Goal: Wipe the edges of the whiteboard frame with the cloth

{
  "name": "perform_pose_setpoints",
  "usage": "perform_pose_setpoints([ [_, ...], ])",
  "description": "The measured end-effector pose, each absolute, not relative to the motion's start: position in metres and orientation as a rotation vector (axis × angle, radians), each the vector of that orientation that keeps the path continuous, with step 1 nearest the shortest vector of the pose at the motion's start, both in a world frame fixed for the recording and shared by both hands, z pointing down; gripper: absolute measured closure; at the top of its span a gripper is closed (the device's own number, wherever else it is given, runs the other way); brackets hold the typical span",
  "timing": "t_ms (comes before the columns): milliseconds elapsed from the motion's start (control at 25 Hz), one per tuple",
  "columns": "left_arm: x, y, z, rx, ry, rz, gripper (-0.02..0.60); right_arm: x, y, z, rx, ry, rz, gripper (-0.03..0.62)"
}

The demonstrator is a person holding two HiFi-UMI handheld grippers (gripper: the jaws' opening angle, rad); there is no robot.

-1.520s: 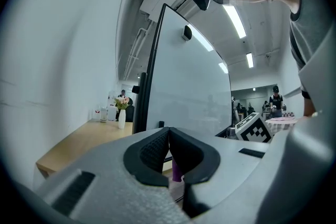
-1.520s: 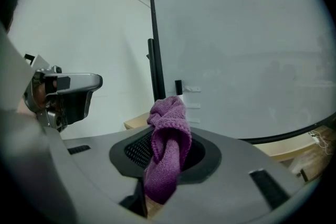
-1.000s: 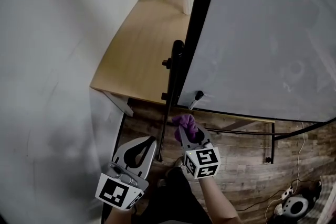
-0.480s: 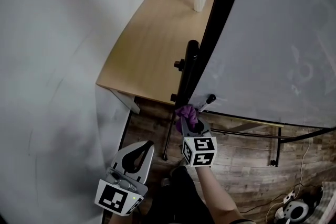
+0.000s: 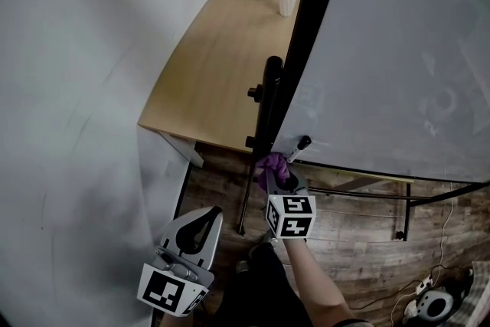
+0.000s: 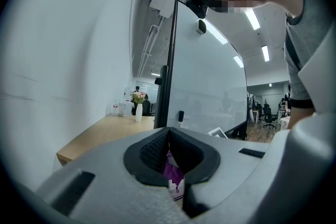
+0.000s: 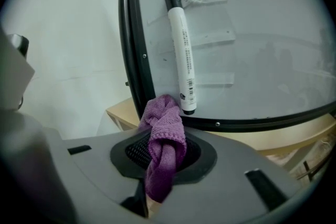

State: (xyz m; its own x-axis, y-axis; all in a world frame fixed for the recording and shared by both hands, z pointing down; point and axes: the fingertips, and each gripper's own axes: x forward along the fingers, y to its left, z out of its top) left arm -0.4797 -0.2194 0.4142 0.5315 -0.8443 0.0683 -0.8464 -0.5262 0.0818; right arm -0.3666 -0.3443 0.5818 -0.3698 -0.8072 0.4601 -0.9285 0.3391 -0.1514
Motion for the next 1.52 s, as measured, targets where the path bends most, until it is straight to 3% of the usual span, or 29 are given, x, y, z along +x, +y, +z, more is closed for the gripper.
perform_pose_setpoints([
  [1280, -0.41, -0.217, 0.405, 2.802, -1.246, 0.029, 0.565, -0.192, -0.325, 0.584, 1.92, -2.024, 0.587, 0.525],
  [1520, -0.397, -0.212, 0.399, 2.853, -1.177, 0.004, 0.565, -0.185, -0.324, 0.584, 1.911, -2.015, 0.571, 0.525],
])
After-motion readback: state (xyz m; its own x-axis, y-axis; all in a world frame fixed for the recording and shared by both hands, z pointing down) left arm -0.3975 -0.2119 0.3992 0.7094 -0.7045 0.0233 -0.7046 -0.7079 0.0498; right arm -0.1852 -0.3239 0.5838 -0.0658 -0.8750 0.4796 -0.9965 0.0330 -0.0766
